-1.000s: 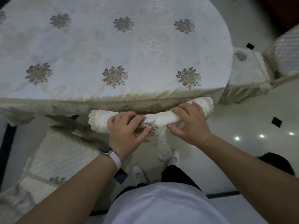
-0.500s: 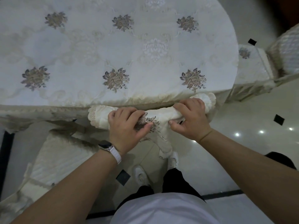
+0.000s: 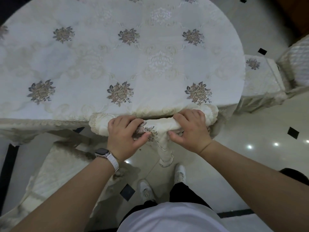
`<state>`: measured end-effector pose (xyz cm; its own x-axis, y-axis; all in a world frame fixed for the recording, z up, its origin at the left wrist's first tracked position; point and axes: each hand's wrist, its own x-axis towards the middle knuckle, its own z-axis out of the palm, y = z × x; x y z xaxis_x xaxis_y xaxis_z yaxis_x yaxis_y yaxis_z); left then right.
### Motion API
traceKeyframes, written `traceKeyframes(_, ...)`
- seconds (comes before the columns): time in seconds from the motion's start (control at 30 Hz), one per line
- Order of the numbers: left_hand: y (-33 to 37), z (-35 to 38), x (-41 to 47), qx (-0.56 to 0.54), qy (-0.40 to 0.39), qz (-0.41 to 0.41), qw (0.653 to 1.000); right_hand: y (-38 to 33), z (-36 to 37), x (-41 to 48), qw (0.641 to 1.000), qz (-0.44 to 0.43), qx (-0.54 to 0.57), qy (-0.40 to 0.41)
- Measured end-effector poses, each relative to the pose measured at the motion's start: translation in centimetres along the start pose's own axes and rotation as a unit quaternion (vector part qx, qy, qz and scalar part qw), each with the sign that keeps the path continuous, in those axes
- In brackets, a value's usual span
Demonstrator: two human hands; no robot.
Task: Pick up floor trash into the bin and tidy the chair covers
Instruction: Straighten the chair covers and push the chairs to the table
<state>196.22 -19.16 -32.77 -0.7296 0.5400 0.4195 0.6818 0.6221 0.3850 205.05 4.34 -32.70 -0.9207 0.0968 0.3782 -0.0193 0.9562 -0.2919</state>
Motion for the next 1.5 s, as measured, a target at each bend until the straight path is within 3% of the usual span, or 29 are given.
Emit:
traceKeyframes(0.23,1.4,-2.2,-0.4,-0.020,-0.068,-0.033,0.997,-1.1,-3.1,0.9,0.989,-0.007,0.059,-0.135)
traceKeyframes(0.57,5.3,-7.2,-4.7,0.105,-0.014,-0.167,0.980,-4.5,-4.6,4.7,0.952,-0.230,0.045,-0.198)
traceKeyframes(0.97,8.9,-12.0,-15.9,0.219,0.078,-0.393,0.889,-12.2,-3.1,6.5,0.865,-0.429,0.093,-0.242)
traceKeyframes(1.5,0.7,-20.9,-29.6,0.263,0.176,-0.535,0.783,-33.3,1.0,5.2,0.793,-0.532,0.082,-0.286)
